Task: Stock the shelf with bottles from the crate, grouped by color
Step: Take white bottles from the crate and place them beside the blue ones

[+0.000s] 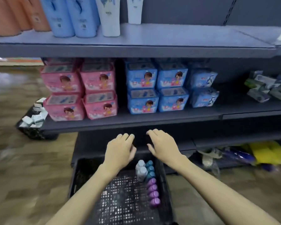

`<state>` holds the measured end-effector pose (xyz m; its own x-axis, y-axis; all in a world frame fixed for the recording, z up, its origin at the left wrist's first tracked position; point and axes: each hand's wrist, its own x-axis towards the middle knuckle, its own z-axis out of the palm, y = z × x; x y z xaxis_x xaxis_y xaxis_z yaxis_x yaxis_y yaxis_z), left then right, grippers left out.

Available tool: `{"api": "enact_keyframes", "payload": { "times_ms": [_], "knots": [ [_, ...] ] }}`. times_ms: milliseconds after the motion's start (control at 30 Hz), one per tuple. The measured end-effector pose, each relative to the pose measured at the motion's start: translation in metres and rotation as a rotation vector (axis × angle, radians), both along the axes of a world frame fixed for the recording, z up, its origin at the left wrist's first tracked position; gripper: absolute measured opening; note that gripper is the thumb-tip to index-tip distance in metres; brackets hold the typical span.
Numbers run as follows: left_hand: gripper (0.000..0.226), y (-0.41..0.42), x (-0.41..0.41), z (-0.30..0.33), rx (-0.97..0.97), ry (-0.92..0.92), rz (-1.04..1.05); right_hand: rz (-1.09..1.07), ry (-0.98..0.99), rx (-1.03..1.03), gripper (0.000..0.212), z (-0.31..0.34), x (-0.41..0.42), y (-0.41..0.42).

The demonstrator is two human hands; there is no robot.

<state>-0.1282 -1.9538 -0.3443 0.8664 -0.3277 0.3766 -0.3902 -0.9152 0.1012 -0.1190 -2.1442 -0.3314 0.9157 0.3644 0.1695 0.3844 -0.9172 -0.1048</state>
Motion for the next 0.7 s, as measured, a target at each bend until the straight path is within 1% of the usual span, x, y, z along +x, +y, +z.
{"api": "enact_keyframes", "payload": {
  "times_ms": [133, 333, 500, 600, 700],
  "knots": [
    [0.023, -0.004, -0.031, -0.059, 0.050, 0.215, 0.037, -0.053, 0.210, -0.064, 0.039, -0.055, -0.013, -0.007],
    [0.021, -0.023, -0.044, -0.101, 0.083, 0.416, 0.106, -0.074, 0.410, -0.057, 0.035, -0.111, -0.013, -0.025],
    [0.025, -0.035, -0.046, -0.125, 0.111, 0.542, 0.162, -0.070, 0.587, -0.008, 0.044, -0.154, -0.008, -0.034],
    [0.026, -0.040, -0.045, -0.138, 0.131, 0.620, 0.208, -0.053, 0.678, -0.025, 0.044, -0.181, 0.000, -0.035],
    [0.031, -0.043, -0.044, -0.154, 0.136, 0.678, 0.269, -0.030, 0.747, -0.025, 0.053, -0.214, 0.008, -0.032]
  ]
}}
